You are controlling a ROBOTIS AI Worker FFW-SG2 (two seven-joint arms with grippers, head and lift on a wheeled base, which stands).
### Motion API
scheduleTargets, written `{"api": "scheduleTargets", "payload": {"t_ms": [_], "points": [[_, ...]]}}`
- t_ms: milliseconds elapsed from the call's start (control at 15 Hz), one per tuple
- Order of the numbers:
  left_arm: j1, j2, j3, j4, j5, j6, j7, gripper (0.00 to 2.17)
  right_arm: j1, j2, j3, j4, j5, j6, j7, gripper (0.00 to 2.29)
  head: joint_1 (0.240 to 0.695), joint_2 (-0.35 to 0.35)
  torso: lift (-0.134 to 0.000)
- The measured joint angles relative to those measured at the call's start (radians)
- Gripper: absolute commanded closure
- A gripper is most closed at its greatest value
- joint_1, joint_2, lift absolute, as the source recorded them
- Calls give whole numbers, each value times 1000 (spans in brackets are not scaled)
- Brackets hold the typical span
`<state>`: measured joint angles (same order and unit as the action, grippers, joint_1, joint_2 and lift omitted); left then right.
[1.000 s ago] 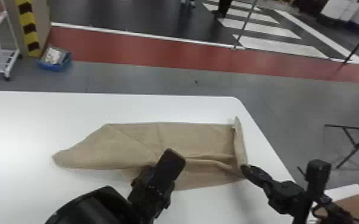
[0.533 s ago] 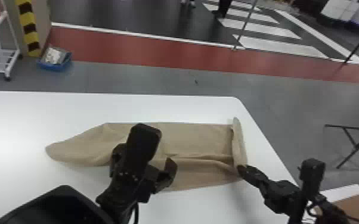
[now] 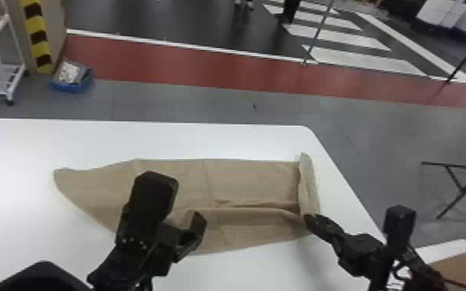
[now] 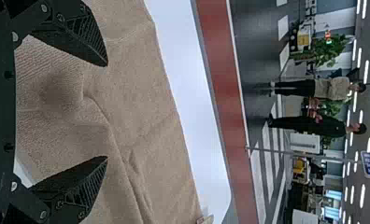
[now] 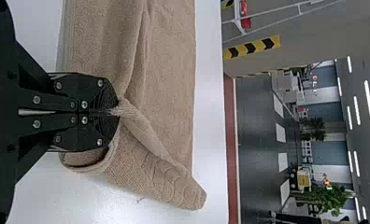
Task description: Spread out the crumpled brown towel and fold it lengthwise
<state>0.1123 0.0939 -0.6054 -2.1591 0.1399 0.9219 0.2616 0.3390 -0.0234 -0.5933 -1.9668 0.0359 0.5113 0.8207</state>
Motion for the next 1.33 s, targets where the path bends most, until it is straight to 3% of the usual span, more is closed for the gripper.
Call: {"api": "scheduleTargets", "payload": {"t_ms": [133,267,400,533,733,933,1133,1333], "points": [[20,31,10,-20,-28,-25,50,140,3,0,-8,-1,-5,-5,1,1450,695,-350,-125],[81,100,61,-74,-47,-59,65,140,10,-4,-23,8,-14,-19,2,1450,695,-350,-125],[167,162,143,-131,-48,-82,49,140,8,-15,-30,26,-14,-31,-1,1450,695,-350,-125],[252,188,219,-178,-39,-96,-9,140,-11,-18,-31,35,-3,-30,-18,1450,695,-350,-125],[334,194,309,-221,-3,-132,-77,144,-94,-18,-86,41,-21,36,-50,1450,695,-350,-125],[347,196,344,-234,17,-134,-87,144,-226,-22,-231,10,-182,270,-41,1450,695,-350,-125],[348,196,346,-232,28,-135,-100,144,-367,-48,-361,55,-257,470,-67,1450,695,-350,-125],[341,195,344,-227,33,-137,-110,144,-323,-68,-319,100,-240,470,-63,1450,695,-350,-125]]}}
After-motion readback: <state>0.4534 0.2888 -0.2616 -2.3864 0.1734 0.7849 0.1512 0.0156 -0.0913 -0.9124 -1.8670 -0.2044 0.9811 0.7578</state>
